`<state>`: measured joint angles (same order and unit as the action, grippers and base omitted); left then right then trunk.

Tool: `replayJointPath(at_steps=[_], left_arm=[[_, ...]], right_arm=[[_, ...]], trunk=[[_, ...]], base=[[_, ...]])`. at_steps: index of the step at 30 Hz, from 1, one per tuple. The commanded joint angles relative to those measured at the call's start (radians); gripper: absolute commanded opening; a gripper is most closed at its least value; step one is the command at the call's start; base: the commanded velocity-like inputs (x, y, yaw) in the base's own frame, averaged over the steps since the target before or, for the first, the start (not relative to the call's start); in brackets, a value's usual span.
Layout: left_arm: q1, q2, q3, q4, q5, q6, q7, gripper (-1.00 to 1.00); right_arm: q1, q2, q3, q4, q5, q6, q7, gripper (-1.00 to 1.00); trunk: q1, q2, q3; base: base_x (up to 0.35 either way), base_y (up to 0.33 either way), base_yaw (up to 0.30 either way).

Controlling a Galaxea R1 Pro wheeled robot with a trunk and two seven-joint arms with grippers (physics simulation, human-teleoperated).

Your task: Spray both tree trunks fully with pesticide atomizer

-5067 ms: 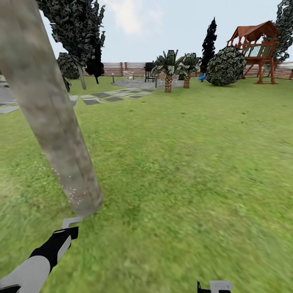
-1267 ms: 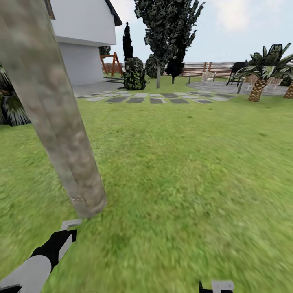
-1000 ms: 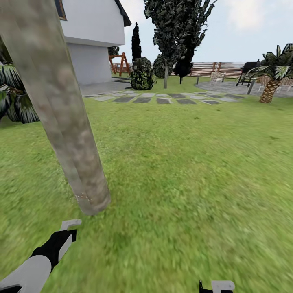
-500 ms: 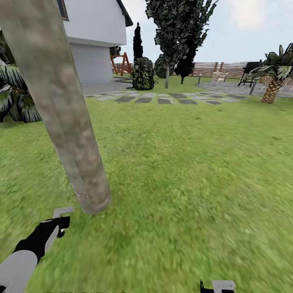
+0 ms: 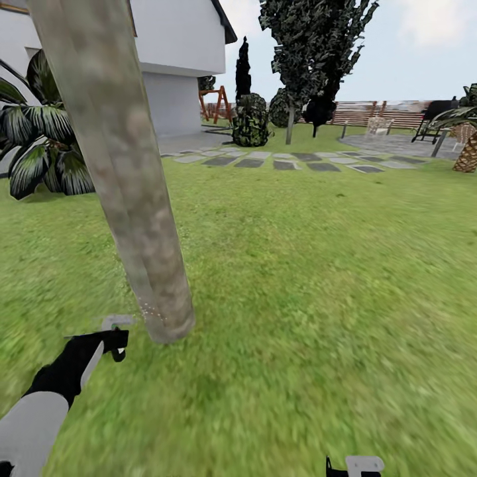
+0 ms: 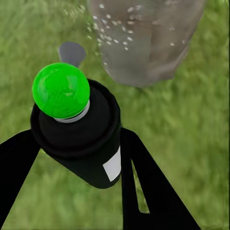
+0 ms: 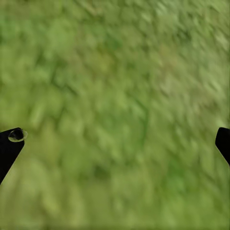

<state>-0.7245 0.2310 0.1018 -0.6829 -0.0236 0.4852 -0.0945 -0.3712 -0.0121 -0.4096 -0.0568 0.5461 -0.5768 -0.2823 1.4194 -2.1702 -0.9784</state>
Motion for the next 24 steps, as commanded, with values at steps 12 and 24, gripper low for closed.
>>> replayJointPath(at_steps=[12,24], left_arm=[[-0.042,0.012,-0.093,-0.018,-0.009,0.069,-0.152,-1.0],[-0.081,0.062,-0.077,-0.059,-0.007,0.107,-0.152,-1.0]], right_arm=[[0.0,0.001,0.0,0.002,0.002,0.0,0.0,1.0],[0.0,0.0,0.0,0.002,0.002,0.0,0.002,1.0]], trunk=[[0.0,0.0,0.0],[0.0,0.0,0.0]], base=[[0.0,0.0,0.0],[0.0,0.0,0.092]])
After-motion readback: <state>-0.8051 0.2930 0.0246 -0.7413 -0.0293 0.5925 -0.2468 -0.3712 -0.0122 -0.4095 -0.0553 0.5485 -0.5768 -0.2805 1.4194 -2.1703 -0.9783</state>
